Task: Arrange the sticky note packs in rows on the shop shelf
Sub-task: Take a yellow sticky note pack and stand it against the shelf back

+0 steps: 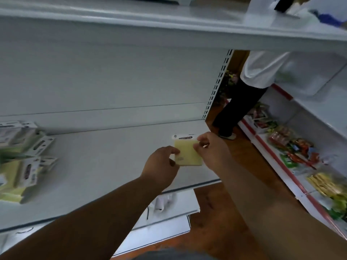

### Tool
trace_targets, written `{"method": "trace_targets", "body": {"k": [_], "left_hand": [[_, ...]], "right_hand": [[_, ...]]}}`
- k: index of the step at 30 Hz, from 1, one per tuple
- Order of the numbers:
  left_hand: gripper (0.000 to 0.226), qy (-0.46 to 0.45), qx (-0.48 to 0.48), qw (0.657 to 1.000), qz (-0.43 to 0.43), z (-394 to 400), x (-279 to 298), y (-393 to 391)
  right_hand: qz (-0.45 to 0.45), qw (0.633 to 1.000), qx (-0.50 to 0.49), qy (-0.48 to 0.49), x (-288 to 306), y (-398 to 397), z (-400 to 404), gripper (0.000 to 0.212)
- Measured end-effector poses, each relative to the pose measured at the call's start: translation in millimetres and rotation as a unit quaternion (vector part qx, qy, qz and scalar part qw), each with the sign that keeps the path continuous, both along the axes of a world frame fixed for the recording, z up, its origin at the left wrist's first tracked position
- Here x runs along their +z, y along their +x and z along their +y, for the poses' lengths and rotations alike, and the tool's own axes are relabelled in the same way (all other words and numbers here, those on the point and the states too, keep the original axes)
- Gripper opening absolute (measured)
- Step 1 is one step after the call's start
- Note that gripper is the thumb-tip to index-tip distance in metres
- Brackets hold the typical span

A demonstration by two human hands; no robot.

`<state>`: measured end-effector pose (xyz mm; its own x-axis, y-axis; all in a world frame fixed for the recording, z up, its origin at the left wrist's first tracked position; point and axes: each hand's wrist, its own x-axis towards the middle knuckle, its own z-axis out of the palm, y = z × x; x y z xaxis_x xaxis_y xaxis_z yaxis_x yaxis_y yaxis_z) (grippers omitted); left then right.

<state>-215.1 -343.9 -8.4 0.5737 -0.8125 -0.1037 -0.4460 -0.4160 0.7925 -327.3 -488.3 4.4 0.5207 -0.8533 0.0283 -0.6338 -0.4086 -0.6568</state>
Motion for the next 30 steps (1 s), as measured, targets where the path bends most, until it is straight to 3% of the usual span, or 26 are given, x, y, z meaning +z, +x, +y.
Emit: {"method": "trace_targets", "body": {"k": [10,19,24,30], "left_hand": [[0.041,0.047,-0.009,0.993,-0.104,-97,-4,-7],[0.035,0.151,0.041,0.974,-0.167,-156,-19,-23],[0.038,0.139,0.098,0.974,-0.153,-162,-16,-25],[0.04,0.111,0.143,0.975,-0.131,-122,-22,-42]], "right_hand": [[0.087,0.993,0.051,-0.056,-5,10,-95,0.025],[0.179,0.96,0.181,-0.118,-32,25,-152,0.019],[0.176,0.949,0.201,-0.166,-27,21,-155,0.021],[0.083,0.945,0.272,-0.165,-31,21,-117,0.016]]}}
